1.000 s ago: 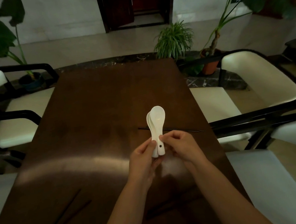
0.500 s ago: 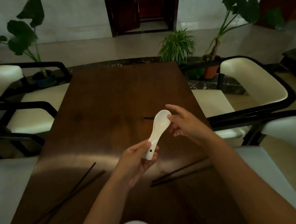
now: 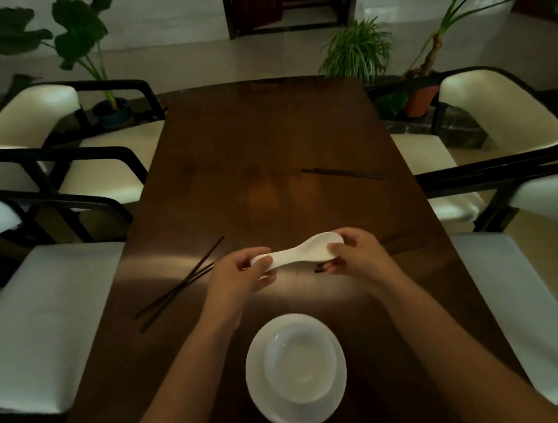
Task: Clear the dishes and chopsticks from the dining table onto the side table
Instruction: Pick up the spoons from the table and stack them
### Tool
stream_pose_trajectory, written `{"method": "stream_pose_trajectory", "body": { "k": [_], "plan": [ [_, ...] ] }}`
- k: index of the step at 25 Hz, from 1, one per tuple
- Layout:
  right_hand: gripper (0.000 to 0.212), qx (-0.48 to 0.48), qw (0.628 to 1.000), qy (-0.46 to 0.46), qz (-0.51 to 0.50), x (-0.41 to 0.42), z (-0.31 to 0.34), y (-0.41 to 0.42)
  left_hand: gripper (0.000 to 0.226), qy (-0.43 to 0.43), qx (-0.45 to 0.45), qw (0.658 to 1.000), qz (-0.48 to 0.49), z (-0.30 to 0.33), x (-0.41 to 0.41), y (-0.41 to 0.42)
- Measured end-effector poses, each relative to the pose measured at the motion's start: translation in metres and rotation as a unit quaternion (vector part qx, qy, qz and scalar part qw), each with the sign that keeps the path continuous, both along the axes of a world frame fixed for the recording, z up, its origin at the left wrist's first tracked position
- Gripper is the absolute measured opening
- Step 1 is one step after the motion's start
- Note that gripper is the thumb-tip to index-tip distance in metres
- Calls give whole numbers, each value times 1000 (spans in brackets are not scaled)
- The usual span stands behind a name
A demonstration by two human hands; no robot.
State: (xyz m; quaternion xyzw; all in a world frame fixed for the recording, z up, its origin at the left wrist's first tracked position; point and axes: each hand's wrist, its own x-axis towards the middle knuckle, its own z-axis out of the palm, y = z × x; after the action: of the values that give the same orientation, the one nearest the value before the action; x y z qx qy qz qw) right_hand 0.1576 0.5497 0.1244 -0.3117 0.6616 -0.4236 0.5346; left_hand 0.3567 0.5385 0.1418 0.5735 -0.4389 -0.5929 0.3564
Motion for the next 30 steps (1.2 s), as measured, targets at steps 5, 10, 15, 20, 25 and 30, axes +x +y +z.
{"method": "stream_pose_trajectory", "body": {
  "k": [5,10,15,20,25,30],
  "plan": [
    [23,31,992,-118,-31,37,-32,44,17,-33,1,999,-14,-20,44,21],
    [18,120,990,-48,-50,57,-59,78,16,-62,53,995,-49,-53,67,44],
    [18,128,950,281,49,67,-72,93,12,-90,85,990,-70,-77,66,64],
    [18,89,870,452,175,78,-75,100,12,-117,80,988,-64,-81,65,71],
    [18,85,839,496,208,79,-83,102,12,-126,88,986,-59,-82,66,78],
    [15,34,854,479,200,72,-90,109,8,-138,90,984,-59,-80,66,78]
  ]
}}
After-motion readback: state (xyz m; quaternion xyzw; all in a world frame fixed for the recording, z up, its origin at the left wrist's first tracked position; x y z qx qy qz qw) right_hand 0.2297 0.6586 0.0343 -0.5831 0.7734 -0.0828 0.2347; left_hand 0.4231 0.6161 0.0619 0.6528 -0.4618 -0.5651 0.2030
